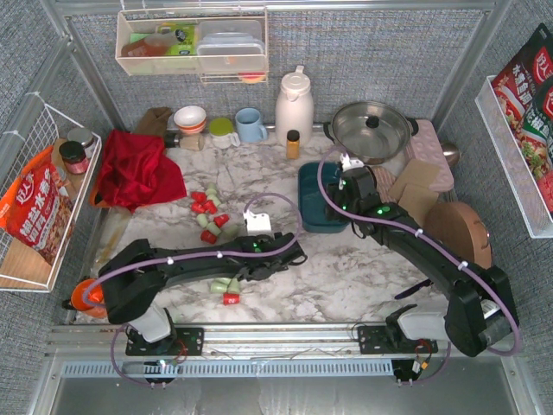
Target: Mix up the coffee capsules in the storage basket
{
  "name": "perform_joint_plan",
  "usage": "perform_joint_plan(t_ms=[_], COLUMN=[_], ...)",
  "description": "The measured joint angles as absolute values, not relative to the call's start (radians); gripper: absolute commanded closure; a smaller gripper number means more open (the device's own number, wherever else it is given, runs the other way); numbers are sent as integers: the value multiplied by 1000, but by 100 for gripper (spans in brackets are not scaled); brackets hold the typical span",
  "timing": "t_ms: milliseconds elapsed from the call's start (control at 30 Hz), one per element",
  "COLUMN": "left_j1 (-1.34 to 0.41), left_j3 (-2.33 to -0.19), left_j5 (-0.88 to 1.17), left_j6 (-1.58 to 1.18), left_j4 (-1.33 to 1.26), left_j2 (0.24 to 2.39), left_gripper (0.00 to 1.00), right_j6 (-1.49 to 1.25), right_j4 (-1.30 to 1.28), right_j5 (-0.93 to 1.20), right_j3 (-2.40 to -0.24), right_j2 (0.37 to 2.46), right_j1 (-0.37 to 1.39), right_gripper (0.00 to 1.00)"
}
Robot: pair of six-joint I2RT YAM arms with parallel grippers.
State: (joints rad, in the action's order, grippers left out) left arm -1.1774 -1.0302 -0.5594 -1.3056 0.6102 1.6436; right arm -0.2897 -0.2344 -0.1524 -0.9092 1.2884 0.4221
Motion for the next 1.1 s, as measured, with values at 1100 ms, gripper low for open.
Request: perform_joint_plan(t_ms=[1100], left_j1=[-1131], left_j3=[-812], left_j5=[-420], left_j6=[-768], left_j4=[247], left_j2=[1587], left_gripper=[50], right_j6=[-290], right_j4=[-236], right_j5=[-146], right_j3=[-922], right_j2=[1322], right_j1=[430], right_gripper=[41])
